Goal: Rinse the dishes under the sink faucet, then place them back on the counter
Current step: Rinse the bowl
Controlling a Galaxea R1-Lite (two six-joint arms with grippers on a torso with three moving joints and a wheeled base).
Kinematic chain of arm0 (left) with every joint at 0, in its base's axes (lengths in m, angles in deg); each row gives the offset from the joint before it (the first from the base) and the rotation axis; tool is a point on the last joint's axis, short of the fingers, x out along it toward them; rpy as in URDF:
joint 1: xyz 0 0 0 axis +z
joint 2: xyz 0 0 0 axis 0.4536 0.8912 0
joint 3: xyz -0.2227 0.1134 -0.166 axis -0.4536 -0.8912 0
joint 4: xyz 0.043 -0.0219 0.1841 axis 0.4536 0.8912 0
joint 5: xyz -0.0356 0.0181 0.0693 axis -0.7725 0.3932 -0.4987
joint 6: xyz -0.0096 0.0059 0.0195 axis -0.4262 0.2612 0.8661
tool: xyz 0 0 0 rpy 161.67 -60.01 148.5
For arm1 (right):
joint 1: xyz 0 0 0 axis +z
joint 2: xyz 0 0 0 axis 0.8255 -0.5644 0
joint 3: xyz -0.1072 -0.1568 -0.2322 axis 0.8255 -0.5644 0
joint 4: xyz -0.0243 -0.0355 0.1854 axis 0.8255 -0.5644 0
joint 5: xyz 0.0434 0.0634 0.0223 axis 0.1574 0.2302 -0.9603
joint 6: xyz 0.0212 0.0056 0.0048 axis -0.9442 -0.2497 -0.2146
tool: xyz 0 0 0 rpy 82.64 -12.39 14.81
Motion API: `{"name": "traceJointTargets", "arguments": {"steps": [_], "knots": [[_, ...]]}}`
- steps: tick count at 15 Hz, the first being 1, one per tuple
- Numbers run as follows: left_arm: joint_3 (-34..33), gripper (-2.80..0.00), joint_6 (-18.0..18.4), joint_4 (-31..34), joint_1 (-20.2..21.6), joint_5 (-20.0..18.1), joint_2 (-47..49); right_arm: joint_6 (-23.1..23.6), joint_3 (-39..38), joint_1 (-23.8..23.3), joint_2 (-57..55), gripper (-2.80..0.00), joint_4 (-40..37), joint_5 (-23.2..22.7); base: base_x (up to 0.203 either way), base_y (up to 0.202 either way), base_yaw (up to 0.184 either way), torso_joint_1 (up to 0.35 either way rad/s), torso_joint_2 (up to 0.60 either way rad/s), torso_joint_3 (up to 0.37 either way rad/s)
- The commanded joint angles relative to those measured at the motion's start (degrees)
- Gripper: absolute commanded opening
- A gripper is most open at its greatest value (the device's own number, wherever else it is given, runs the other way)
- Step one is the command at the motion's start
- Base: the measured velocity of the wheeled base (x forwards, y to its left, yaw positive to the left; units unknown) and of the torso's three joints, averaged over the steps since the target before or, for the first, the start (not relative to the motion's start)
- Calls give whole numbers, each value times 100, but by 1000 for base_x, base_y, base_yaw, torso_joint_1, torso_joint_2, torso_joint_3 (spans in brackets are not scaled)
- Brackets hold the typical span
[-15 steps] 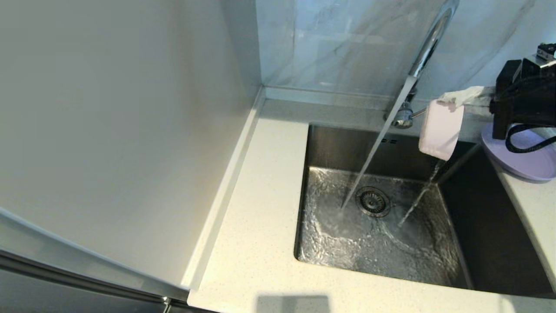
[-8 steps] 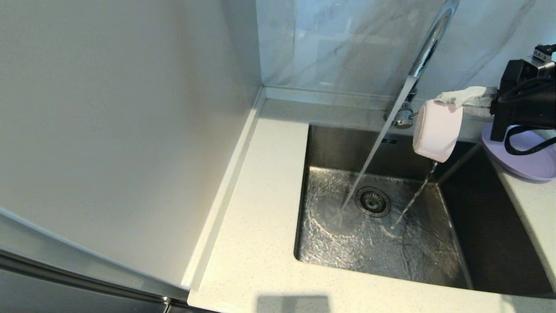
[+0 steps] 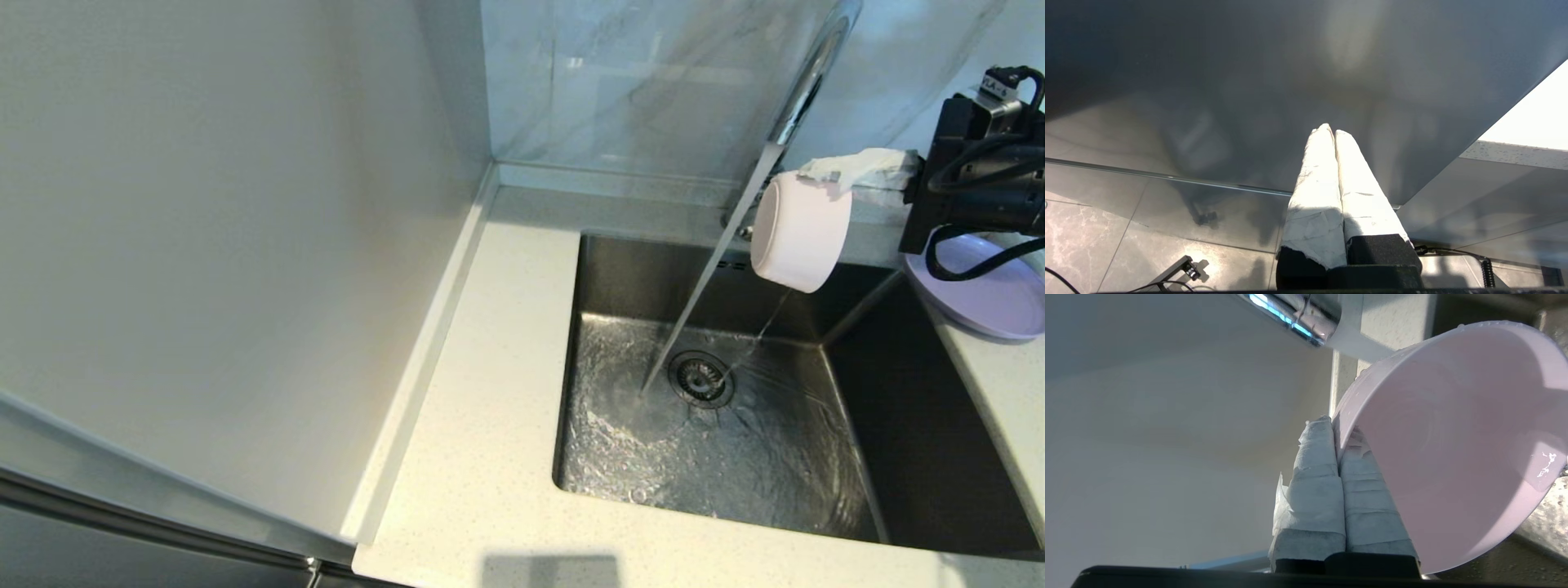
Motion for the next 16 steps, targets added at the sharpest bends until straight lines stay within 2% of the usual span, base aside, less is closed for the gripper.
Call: {"name": "traceJointTargets", "arguments": {"steps": [1, 7, 8, 11, 12, 14, 15, 16], "knots": [[0, -280, -1, 2, 0, 1, 0, -30, 5, 163, -47, -280, 6, -29, 0, 0, 0, 0, 0, 0], [0, -280, -1, 2, 0, 1, 0, 123, -177, 254, -92, -280, -2, 15, 0, 0, 0, 0, 0, 0], [0, -280, -1, 2, 0, 1, 0, 263, -278, 180, -81, -280, -3, 44, 0, 0, 0, 0, 0, 0], [0, -280, -1, 2, 0, 1, 0, 604, -711, -477, 170, -280, -40, 67, 0, 0, 0, 0, 0, 0], [0, -280, -1, 2, 0, 1, 0, 860, -953, -690, 310, -280, -87, 68, 0, 0, 0, 0, 0, 0], [0, -280, -1, 2, 0, 1, 0, 1900, -1261, -1150, 615, -280, -593, 125, 0, 0, 0, 0, 0, 0], [0, -280, -1, 2, 0, 1, 0, 2526, -1274, -1261, 727, -280, -1061, 356, 0, 0, 0, 0, 0, 0], [0, -280, -1, 2, 0, 1, 0, 3230, -1248, -1303, 805, -280, -1479, 910, 0, 0, 0, 0, 0, 0]]}}
